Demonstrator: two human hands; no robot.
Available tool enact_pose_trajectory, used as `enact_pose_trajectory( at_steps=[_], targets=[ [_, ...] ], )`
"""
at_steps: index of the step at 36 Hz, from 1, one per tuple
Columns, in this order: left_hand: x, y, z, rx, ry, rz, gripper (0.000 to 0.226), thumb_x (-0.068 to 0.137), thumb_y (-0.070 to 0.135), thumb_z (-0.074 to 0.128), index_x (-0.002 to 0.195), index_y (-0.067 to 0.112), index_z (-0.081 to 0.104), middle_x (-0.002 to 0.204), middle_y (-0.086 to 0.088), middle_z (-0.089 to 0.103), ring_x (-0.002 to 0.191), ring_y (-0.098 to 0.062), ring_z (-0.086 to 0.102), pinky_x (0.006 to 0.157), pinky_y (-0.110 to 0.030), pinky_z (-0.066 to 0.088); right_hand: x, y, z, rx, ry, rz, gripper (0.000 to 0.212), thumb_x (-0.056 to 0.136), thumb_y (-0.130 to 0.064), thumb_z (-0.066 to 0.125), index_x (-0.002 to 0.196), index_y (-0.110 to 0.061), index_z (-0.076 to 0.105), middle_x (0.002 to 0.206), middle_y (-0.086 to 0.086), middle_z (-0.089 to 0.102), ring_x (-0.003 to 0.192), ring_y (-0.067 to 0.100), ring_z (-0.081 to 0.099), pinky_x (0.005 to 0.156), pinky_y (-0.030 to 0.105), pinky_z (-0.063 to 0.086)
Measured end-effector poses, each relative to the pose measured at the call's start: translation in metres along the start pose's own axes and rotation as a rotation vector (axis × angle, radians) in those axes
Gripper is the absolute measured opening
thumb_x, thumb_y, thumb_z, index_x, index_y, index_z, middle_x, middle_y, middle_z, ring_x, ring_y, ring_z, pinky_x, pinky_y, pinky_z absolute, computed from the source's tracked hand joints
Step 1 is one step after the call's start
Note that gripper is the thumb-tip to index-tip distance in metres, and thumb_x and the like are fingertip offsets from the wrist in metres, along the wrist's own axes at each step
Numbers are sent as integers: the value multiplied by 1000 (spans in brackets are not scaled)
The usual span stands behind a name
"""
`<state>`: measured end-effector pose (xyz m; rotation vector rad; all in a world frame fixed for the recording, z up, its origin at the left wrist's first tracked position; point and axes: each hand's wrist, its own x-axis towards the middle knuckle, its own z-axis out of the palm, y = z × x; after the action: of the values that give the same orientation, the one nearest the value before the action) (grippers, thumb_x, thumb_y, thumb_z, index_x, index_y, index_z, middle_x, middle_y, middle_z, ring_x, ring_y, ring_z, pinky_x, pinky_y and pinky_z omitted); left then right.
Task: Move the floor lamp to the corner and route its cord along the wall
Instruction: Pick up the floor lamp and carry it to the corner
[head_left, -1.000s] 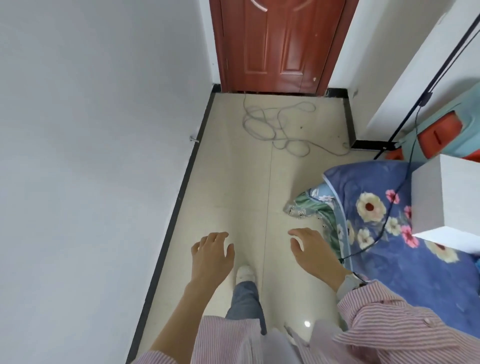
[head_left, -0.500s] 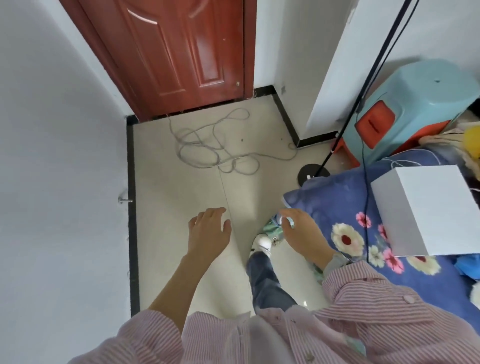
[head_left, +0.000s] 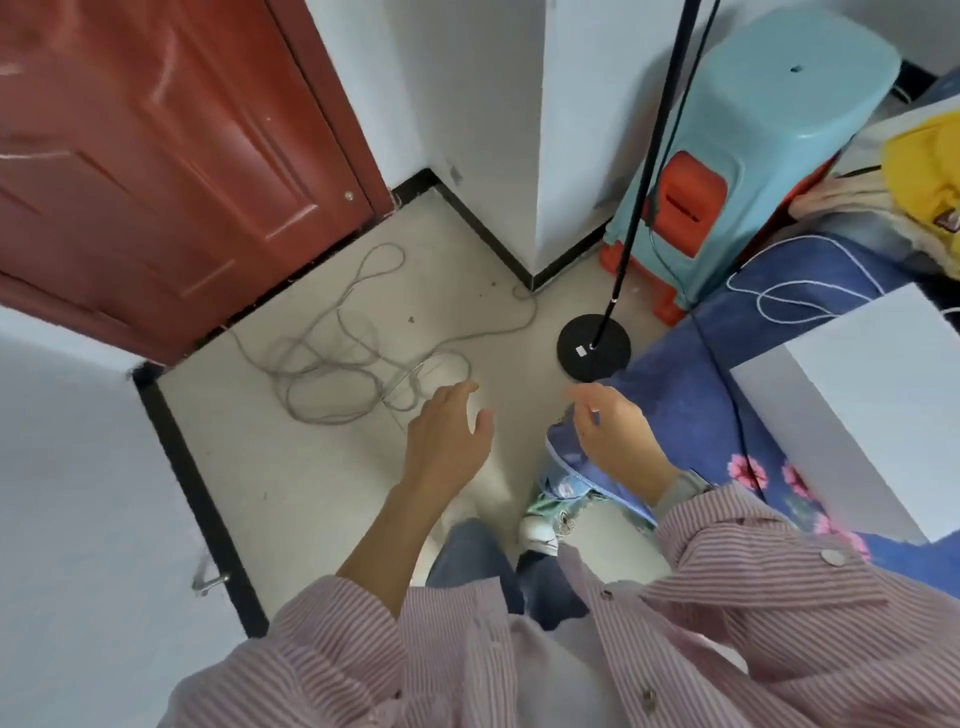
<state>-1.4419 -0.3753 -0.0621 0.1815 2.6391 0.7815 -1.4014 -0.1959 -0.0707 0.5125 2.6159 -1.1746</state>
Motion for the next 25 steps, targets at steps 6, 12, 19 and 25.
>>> enact_pose_trajectory(
  at_steps=[6,12,19,25],
  targets=[
    [106,52,-13,-11,-94,174,43,90,24,49,130,11,42,133,-13,51,121,-26,47,99,-36,37,53,12,-20,135,204,185,26,91,-9,37,110,-5,55,106,20,60,97,35,54,89,45,45],
    [196,117,-19,-77,-229,347,47,90,27,51,132,16,35,133,-4,48,111,-14,51,87,-24,35,108,15,-36,313,484,359,37,90,-11,41,126,-6,44,125,20,52,116,34,47,96,48,42],
    [272,184,12,-191,-291,345,69,85,37,58,140,20,20,145,-5,32,112,-17,46,102,-33,37,161,33,-39,410,634,392,45,89,-11,45,133,-7,36,135,19,42,123,34,40,104,46,36],
    [320,220,65,-400,-307,251,81,77,42,67,139,21,19,136,10,39,120,-6,42,104,-33,37,210,70,-46,342,631,348,53,89,-15,49,137,-4,28,144,16,36,131,31,34,108,41,30]
  ],
)
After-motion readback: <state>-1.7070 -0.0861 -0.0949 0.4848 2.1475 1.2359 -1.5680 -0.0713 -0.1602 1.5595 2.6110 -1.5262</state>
